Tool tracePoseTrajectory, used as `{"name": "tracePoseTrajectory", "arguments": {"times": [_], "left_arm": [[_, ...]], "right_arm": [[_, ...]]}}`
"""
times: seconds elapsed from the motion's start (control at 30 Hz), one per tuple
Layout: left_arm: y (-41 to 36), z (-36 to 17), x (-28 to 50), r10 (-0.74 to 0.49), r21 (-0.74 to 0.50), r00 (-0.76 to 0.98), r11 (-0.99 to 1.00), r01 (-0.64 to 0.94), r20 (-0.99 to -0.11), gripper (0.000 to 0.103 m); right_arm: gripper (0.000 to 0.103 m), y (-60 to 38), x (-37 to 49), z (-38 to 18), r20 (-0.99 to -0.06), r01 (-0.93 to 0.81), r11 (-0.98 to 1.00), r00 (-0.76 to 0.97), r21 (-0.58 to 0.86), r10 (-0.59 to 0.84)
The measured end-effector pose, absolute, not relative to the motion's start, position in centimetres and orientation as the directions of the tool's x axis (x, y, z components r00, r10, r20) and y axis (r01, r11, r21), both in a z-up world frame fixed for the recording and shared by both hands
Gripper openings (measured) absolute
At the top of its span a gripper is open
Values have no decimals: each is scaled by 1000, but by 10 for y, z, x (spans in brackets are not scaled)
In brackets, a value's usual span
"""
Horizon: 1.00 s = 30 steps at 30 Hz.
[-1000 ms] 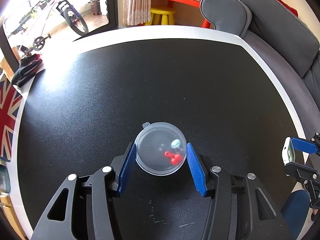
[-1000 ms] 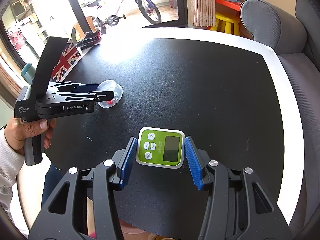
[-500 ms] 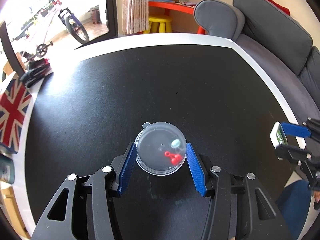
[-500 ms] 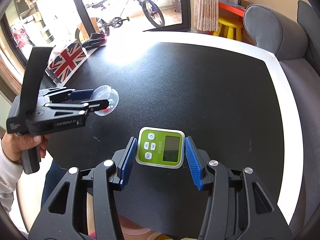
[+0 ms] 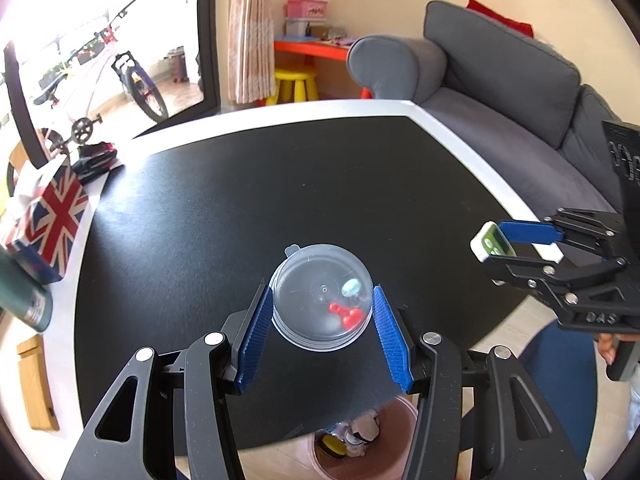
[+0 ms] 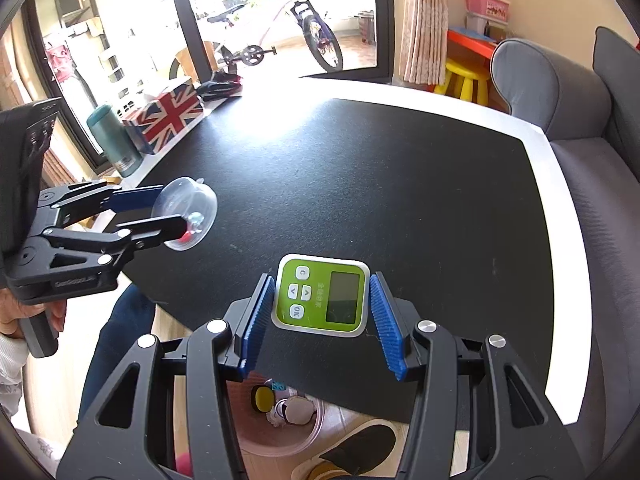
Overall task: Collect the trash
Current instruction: 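Carry the green timer and clear container over the pink bin with both grippers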
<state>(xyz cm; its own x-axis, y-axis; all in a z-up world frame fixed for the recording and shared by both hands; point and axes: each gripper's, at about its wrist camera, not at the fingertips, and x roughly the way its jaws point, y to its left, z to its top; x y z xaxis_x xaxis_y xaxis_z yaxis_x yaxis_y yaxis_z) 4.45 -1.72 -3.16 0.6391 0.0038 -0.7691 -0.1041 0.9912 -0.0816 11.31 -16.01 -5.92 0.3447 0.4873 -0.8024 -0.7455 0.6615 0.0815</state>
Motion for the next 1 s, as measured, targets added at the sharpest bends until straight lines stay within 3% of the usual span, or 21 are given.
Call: {"name": "tracePoseTrajectory", "arguments": {"times": [0.4, 1.0], "left_arm": [[-44, -33, -20, -52, -135, 657, 988, -76, -752, 51], [-59, -77, -78, -117, -223, 594, 969, -108, -796, 51]], "right_arm": [[49, -186, 55, -48, -780, -783, 615, 323, 98, 535], [49, -203, -5, -107, -839, -801, 569, 173, 185, 516]]}}
